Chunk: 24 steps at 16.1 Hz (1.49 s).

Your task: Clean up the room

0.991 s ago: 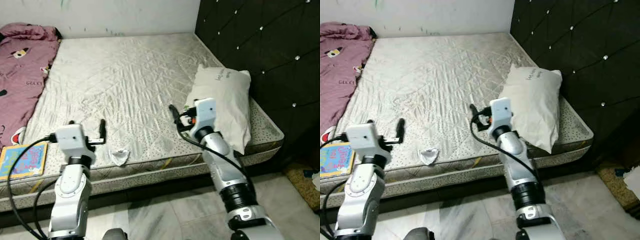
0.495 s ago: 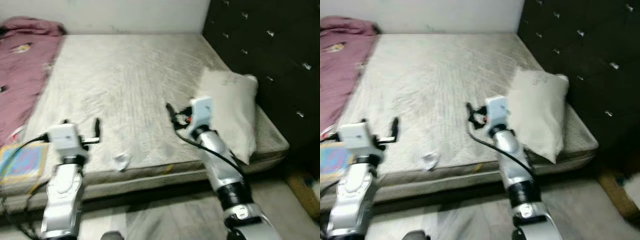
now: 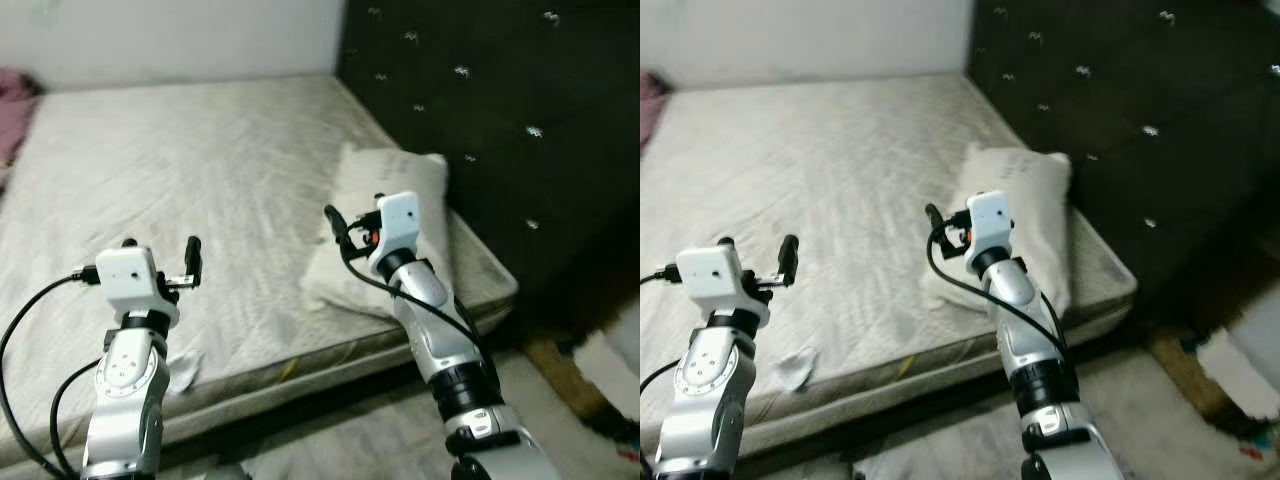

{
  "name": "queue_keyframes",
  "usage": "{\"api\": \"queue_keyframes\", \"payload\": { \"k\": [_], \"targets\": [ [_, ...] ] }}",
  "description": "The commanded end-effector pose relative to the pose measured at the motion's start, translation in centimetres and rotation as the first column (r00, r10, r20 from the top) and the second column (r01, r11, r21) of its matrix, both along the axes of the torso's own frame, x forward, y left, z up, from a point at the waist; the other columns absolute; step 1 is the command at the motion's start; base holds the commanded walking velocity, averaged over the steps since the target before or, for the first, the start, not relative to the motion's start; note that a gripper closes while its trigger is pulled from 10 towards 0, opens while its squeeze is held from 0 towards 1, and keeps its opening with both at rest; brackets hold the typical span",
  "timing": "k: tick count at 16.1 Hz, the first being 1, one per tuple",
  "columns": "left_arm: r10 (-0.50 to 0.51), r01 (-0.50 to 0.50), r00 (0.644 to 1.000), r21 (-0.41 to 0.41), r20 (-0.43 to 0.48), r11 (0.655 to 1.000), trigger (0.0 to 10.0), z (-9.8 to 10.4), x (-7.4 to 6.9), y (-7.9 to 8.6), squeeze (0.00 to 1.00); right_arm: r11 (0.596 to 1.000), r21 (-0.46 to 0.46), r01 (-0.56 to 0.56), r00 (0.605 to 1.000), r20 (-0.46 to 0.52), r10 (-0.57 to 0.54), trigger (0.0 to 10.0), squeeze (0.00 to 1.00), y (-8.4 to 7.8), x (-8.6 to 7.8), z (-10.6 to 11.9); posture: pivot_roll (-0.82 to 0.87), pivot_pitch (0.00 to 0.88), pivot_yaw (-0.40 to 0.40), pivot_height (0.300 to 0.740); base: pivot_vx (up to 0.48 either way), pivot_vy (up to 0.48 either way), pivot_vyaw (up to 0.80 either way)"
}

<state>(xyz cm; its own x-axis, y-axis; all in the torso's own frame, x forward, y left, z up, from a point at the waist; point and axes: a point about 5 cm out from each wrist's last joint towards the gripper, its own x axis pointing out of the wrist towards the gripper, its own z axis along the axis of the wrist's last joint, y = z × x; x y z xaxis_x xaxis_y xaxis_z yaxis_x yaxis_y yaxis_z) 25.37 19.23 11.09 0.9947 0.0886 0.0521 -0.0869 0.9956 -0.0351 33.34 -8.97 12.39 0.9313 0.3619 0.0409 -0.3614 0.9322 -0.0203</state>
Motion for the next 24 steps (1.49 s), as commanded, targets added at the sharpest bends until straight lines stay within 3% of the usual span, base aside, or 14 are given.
{"api": "queue_keyframes", "payload": {
  "k": [1,4,9,18,20,22,24],
  "targets": [
    [-0.024,0.024,1.0,-0.017,0.006,1.0,10.0,0.19,0.23,-0.89,0.0,0.999,-0.009,0.039,0.999,-0.003,-0.039,10.0,0.0,-1.32,-0.01,-0.2,0.02,0.0,-0.07,0.74,0.0,0.0,0.0],
    [-0.01,0.009,1.0,-0.026,-0.011,1.0,10.0,-0.03,0.41,-1.04,0.0,0.999,-0.014,0.04,0.999,-0.004,-0.04,10.0,0.0,-1.55,0.01,-0.28,0.01,0.0,-0.071,0.74,0.0,0.0,0.0],
    [-0.005,0.005,1.0,-0.051,-0.008,0.999,10.0,0.02,0.45,-1.01,0.0,0.999,-0.022,0.033,0.999,-0.001,-0.033,10.0,0.0,-1.42,0.09,-0.18,0.01,0.0,-0.076,0.74,0.0,0.48,0.73],
    [0.004,-0.004,1.0,-0.043,0.0,0.999,10.0,0.09,0.65,-0.97,0.0,0.999,-0.018,0.031,0.999,-0.009,-0.031,10.0,0.0,-1.38,0.2,-0.32,0.02,0.0,-0.078,0.74,0.0,0.48,0.0],
    [0.024,-0.024,1.0,-0.017,0.003,1.0,10.0,0.07,0.69,-0.92,0.0,0.999,-0.024,0.025,1.0,-0.006,-0.025,10.0,0.0,-1.31,0.22,-0.3,0.02,0.0,-0.078,0.74,0.0,0.0,0.0],
    [0.009,-0.01,1.0,-0.071,-0.011,0.997,10.0,-0.04,0.69,-1.15,0.0,0.999,-0.034,0.022,1.0,0.001,-0.022,10.0,0.0,-1.23,0.27,-0.27,0.02,0.0,-0.079,0.74,0.0,0.0,0.63],
    [0.029,-0.033,0.998,-0.072,-0.049,0.997,10.0,-0.06,0.75,-0.96,0.0,0.999,-0.029,0.026,1.0,-0.002,-0.027,10.0,0.0,-1.17,0.32,-0.26,0.02,0.0,-0.079,0.74,0.0,0.0,0.8]
  ]
}}
